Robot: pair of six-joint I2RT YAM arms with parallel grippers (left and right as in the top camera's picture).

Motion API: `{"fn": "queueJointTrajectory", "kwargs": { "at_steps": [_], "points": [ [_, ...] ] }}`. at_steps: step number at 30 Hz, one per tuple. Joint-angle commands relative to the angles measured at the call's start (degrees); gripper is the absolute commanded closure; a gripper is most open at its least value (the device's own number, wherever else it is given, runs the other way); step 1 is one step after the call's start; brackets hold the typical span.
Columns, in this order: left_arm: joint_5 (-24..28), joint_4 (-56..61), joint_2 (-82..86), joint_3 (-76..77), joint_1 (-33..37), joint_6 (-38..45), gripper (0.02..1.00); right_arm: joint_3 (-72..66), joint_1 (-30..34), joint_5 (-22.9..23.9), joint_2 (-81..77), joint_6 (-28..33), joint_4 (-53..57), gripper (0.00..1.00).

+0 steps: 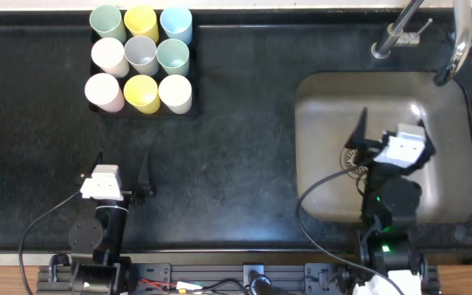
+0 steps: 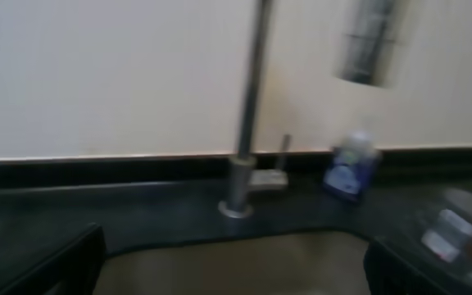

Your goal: Store Cups

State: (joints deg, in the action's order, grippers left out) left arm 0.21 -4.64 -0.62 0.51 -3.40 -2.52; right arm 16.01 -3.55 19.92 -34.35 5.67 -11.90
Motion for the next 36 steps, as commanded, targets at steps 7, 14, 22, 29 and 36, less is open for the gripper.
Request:
{"fn": "queueJointTrajectory", "kwargs": {
  "at_steps": [7, 14, 22, 29, 36],
  "points": [
    [-0.1, -0.2, 0.5, 0.0, -0.1, 1.2, 0.02, -13.6, 2.4, 0.5, 27.2, 0.1, 5.0, 0.003],
    [-0.1, -0.2, 0.5, 0.0, -0.1, 1.2, 0.02, -15.7, 2.4, 0.5, 34.2, 0.1, 14.5, 0.005],
    [-0.1, -0.2, 0.5, 0.0, -0.1, 1.2, 0.02, -15.7, 2.3, 0.5, 34.2, 0.1, 14.6, 0.003],
    [-0.1, -0.2, 0.5, 0.0, -0.1, 1.2, 0.02, -15.7, 2.3, -0.5, 34.2, -0.7, 14.7, 0.003],
    [-0.1, -0.2, 0.5, 0.0, -0.1, 1.2, 0.02, -15.7, 2.3, -14.1, 34.2, -7.6, 15.9, 0.003]
  ]
}}
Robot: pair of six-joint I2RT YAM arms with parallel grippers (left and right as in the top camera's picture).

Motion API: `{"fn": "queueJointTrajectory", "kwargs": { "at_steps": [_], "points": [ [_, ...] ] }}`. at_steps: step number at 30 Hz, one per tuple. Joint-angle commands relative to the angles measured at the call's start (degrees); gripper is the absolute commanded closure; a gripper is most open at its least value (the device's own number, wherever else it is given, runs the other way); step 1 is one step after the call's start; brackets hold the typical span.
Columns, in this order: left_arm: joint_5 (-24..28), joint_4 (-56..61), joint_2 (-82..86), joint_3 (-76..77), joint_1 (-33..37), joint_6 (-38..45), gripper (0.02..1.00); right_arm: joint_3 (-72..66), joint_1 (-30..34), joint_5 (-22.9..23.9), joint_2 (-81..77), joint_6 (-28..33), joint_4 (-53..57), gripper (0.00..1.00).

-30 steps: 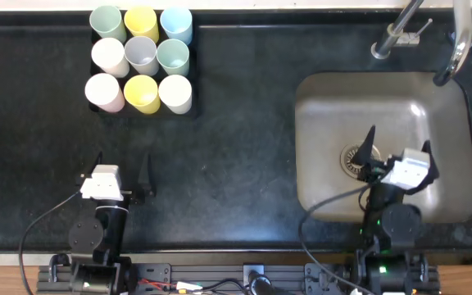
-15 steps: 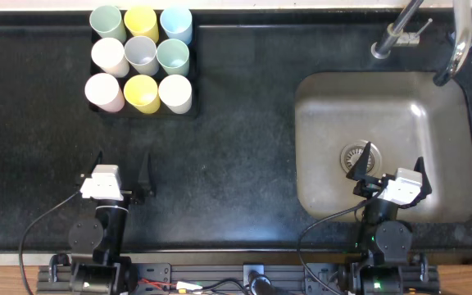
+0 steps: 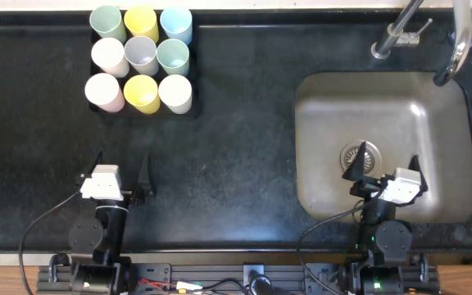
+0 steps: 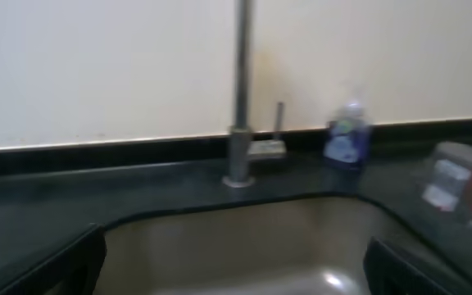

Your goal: Store Cups

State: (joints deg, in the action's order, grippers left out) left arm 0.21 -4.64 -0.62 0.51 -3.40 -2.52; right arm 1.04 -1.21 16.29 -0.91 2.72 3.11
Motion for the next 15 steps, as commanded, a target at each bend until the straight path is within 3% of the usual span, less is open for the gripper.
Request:
{"fn": "queueJointTrajectory", "kwargs": {
  "at_steps": [1, 3, 15],
  "points": [
    [-0.1, -0.2, 0.5, 0.0, -0.1, 1.2, 0.02, -0.7, 0.0, -12.8, 0.7, -4.7, 1.1, 0.003],
    [-0.1, -0.2, 0.5, 0.0, -0.1, 1.2, 0.02, -0.7, 0.0, -14.5, 0.7, -4.7, 1.2, 0.005],
    [-0.1, -0.2, 0.5, 0.0, -0.1, 1.2, 0.02, -0.7, 0.0, -14.4, 0.7, -4.7, 1.2, 0.005]
  ]
}}
